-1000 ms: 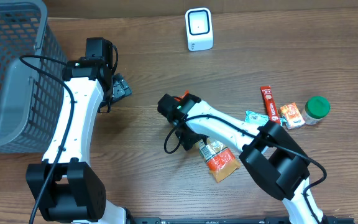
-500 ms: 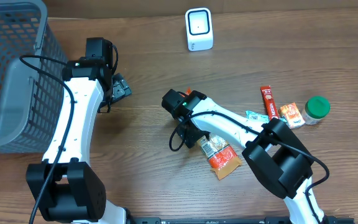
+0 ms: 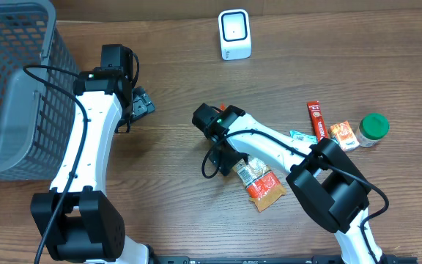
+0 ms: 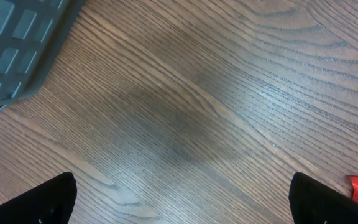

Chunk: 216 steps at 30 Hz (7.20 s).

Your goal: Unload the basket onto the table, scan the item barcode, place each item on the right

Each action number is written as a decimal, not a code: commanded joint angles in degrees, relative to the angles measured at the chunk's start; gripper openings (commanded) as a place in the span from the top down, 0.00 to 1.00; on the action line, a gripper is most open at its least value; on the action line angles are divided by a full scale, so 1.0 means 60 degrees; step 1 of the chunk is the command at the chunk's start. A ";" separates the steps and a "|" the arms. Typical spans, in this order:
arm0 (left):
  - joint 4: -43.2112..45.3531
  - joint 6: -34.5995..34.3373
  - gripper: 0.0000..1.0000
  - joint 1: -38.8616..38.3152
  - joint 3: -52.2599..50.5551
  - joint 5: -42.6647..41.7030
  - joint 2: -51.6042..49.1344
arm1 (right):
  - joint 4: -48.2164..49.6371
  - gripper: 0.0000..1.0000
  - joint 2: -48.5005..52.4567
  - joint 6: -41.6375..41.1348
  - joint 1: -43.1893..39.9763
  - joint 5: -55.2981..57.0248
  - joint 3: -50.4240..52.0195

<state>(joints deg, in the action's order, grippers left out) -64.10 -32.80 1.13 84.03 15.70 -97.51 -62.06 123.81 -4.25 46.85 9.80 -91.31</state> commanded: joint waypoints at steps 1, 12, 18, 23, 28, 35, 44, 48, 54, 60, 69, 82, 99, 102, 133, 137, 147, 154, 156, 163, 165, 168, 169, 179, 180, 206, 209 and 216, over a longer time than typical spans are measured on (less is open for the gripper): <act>0.0007 0.0113 0.00 -0.0069 0.0138 0.0131 0.0182 | 0.0160 0.00 0.0004 -0.0324 -0.0018 -0.0907 0.0226; 0.0007 0.0109 0.00 -0.0069 0.0138 0.0131 0.0182 | 0.0681 0.00 0.0004 -0.0328 -0.0018 -0.0907 0.0226; 0.0007 0.0109 0.00 -0.0069 0.0138 0.0131 0.0182 | 0.0699 0.00 0.0004 -0.0324 -0.0018 -0.0911 0.0226; 0.0007 0.0109 0.00 -0.0069 0.0138 0.0131 0.0182 | 0.1100 0.00 0.0004 -0.0091 -0.0029 -0.0907 0.0226; 0.0007 0.0109 0.00 -0.0069 0.0138 0.0131 0.0182 | 0.1523 0.01 0.0004 -0.0055 -0.0029 -0.0852 0.0226; 0.0007 0.0109 0.00 -0.0069 0.0138 0.0131 0.0182 | 0.1789 0.04 0.0004 -0.0539 -0.0025 -0.0718 0.0226; 0.0007 0.0109 0.00 -0.0069 0.0138 0.0131 0.0182 | 0.1475 0.12 0.0018 -0.0535 -0.0025 0.0036 0.0226; 0.0007 0.0109 0.00 -0.0069 0.0138 0.0131 0.0182 | 0.1606 0.18 0.0018 -0.0503 -0.0025 0.0040 0.0226; 0.0007 0.0109 0.00 -0.0069 0.0138 0.0131 0.0182 | 0.1909 0.27 0.0018 -0.0506 -0.0018 0.0044 0.0226; 0.0007 0.0109 0.00 -0.0069 0.0138 0.0131 0.0182 | 0.1865 0.57 0.0015 -0.0506 -0.0015 0.0029 0.0226; 0.0004 0.0109 0.00 -0.0069 0.0138 0.0131 0.0182 | 0.1807 0.68 0.0011 -0.0248 0.0229 0.0040 0.0197; 0.0007 0.0109 0.00 -0.0069 0.0138 0.0131 0.0182 | 0.1086 0.31 0.0004 0.1657 0.1111 0.0787 0.0200; 0.0007 0.0113 0.00 -0.0069 0.0138 0.0131 0.0182 | 0.1657 0.15 0.0025 0.1723 0.0965 0.0339 0.0211; 0.0007 0.0109 0.00 -0.0069 0.0138 0.0131 0.0182 | 0.1628 0.14 0.0051 0.1723 0.0903 0.0222 0.0211; 0.0007 0.0109 0.00 -0.0069 0.0138 0.0131 0.0182 | 0.1191 0.96 -0.0233 0.1614 0.0823 -0.1009 -0.0109; 0.0007 0.0113 0.00 -0.0069 0.0138 0.0131 0.0182 | 0.1453 0.96 -0.1198 0.1610 0.0790 -0.0962 -0.0171; 0.0007 0.0113 0.00 -0.0069 0.0138 0.0131 0.0182 | 0.0758 0.96 -0.3446 0.1446 0.0288 -0.0692 -0.0171; 0.0007 0.0113 0.00 -0.0069 0.0138 0.0131 0.0182 | 0.0036 0.96 -0.3483 0.1432 -0.0106 -0.0685 -0.0124; 0.0007 0.0109 0.00 -0.0069 0.0138 0.0131 0.0182 | 0.0117 0.96 -0.3479 0.1432 -0.0244 -0.0645 -0.0120; 0.0007 0.0109 0.00 -0.0069 0.0138 0.0131 0.0182 | 0.0379 0.96 -0.3515 0.0350 -0.0918 0.1049 -0.0364; 0.0007 0.0109 0.00 -0.0069 0.0138 0.0131 0.0182 | -0.0062 0.96 -0.3548 0.0313 -0.1224 0.1326 -0.0903; 0.0007 0.0109 0.00 -0.0069 0.0138 0.0131 0.0182 | -0.1067 0.97 -0.3548 0.0313 -0.1789 0.1392 -0.2259; 0.0007 0.0109 0.00 -0.0069 0.0138 0.0131 0.0182 | -0.1337 0.97 -0.3548 0.0313 -0.1993 0.1392 -0.2728; 0.0007 0.0109 0.00 -0.0069 0.0138 0.0131 0.0182 | -0.2412 0.97 -0.3009 0.0280 -0.3712 0.0506 -0.7082; 0.0007 0.0109 0.00 -0.0069 0.0138 0.0127 0.0182 | -0.2390 0.97 -0.2834 0.0321 -0.3734 0.0568 -0.7395; 0.0007 0.0109 0.00 -0.0069 0.0138 0.0131 0.0182 | 0.9981 0.97 0.3399 1.0316 -0.1326 0.7315 -0.7970; 0.0007 0.0109 0.00 -0.0069 0.0138 0.0131 0.0182 | 1.1566 0.96 0.3993 1.0867 -0.1326 0.7340 -0.7970; 0.0007 0.0109 0.00 -0.0069 0.0138 0.0131 0.0182 | 1.4702 0.96 0.4881 1.1777 -0.1392 0.6521 -0.7970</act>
<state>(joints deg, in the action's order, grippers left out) -64.10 -32.80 1.13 84.03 15.70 -97.51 22.09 153.95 62.15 39.05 50.96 -137.03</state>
